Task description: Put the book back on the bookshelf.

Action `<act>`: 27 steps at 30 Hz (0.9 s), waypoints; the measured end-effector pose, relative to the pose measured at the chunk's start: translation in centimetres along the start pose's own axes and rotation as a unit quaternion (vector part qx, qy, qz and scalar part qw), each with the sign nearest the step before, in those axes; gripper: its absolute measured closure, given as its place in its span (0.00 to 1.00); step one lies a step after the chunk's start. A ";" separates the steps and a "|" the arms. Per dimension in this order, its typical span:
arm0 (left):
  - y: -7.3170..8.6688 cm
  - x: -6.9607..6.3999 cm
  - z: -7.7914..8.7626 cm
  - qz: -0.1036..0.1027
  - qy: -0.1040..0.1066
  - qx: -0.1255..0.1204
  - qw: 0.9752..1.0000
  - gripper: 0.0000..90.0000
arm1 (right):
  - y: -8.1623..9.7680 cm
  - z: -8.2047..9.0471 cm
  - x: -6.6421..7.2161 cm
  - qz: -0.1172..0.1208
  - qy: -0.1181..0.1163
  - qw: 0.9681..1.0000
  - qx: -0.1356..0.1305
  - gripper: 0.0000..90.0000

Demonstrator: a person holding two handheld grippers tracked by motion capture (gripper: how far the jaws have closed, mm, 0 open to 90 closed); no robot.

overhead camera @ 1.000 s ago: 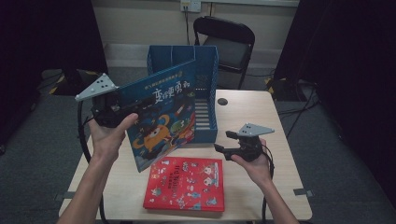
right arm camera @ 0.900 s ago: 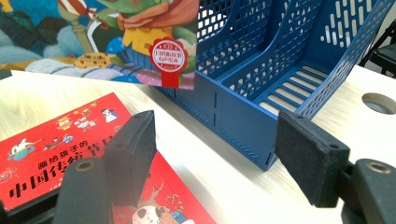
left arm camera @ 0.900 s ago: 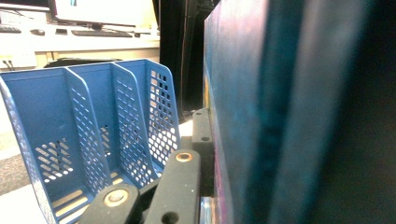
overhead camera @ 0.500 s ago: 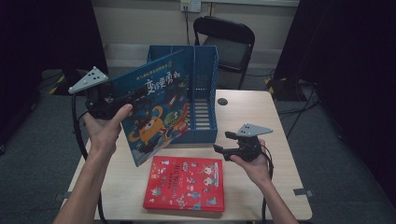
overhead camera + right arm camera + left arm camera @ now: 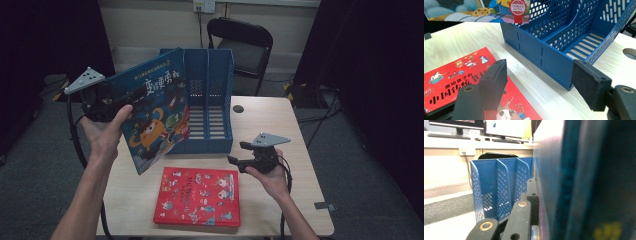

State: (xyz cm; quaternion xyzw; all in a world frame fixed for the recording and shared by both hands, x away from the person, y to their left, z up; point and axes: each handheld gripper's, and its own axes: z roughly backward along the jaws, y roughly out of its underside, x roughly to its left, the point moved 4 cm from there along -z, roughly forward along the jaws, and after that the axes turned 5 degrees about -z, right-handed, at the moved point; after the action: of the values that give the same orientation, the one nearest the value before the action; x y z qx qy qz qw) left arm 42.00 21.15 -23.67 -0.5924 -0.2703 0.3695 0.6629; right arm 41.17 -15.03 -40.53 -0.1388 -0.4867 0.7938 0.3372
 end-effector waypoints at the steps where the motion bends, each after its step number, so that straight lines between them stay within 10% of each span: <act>1: 0.0 0.1 0.0 0.003 0.000 -0.002 1.000 0.93 | 0.0 0.0 0.0 0.000 0.000 1.000 0.000 0.32; 27: 0.2 2.3 -1.9 0.009 -0.074 0.015 0.997 0.93 | 0.4 -0.5 0.0 0.001 0.000 1.000 0.009 0.32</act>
State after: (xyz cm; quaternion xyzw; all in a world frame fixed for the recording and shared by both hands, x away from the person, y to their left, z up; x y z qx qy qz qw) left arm 44.81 21.88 -24.31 -0.5559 -0.3078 0.4221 0.6466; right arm 41.24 -14.79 -41.13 -0.1366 -0.4797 0.7982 0.3377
